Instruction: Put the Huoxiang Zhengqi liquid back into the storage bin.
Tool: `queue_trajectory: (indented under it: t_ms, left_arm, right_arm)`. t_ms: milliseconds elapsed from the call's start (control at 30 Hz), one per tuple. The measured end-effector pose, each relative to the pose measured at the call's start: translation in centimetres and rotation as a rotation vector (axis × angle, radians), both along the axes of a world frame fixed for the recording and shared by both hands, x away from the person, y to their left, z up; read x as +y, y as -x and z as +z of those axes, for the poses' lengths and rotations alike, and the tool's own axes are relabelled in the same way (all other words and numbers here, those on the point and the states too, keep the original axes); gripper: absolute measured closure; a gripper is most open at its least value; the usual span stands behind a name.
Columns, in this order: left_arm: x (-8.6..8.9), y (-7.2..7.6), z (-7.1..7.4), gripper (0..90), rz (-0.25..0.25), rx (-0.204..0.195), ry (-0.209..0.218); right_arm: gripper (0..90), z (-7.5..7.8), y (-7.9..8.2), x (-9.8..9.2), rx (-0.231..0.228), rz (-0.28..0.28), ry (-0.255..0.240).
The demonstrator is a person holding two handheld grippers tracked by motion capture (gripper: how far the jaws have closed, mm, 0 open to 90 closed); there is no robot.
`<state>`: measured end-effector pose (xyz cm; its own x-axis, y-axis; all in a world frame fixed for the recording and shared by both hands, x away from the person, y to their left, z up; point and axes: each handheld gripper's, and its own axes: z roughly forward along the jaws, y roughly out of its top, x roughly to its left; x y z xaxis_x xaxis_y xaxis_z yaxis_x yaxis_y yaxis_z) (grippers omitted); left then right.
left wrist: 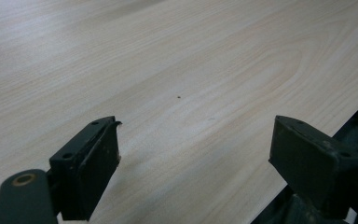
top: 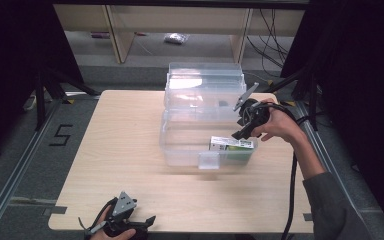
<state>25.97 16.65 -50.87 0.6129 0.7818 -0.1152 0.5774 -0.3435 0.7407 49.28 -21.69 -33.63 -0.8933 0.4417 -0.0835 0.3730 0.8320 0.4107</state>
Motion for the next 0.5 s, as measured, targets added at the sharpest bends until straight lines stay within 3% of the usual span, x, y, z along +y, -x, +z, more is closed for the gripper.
queue_trajectory:
  t_ms: [67,100,200,267,333,367,400,433,500]
  left_arm:
    - [0.0,0.0,0.0,15.1,-0.003,-0.005,0.001]
    - [0.1,0.0,0.0,15.1,-0.004,-0.008,0.003]
    - [0.1,-0.1,0.1,15.1,-0.005,-0.005,0.004]
    - [0.1,0.0,0.1,15.1,-0.007,-0.005,0.002]
    - [0.0,0.0,0.2,15.1,-0.006,-0.002,0.004]
    - [0.0,0.1,0.2,15.1,-0.005,-0.004,0.014]
    - [0.0,0.1,0.2,15.1,-0.003,-0.005,0.019]
    - [0.0,0.0,0.2,15.1,-0.003,-0.006,0.019]
    - [0.0,0.0,0.2,15.1,-0.003,0.000,0.009]
  right_arm:
    - [37.4,0.0,0.2,-0.1,-0.010,-0.027,-0.022]
    - [35.5,0.1,0.3,-0.3,-0.021,-0.064,-0.066]
    - [33.5,0.2,0.6,-0.6,-0.019,-0.095,-0.101]
    - [31.2,0.2,1.0,-0.9,-0.059,-0.151,-0.142]
    - [31.1,0.2,1.3,-1.0,-0.053,-0.174,-0.167]
    - [28.5,0.2,1.9,-1.1,-0.076,-0.199,-0.179]
    - [28.5,0.2,1.9,-1.1,-0.076,-0.199,-0.179]
    - [29.0,0.0,2.3,-1.4,-0.084,-0.186,-0.216]
    - [28.6,-0.1,2.6,-1.5,-0.080,-0.216,-0.229]
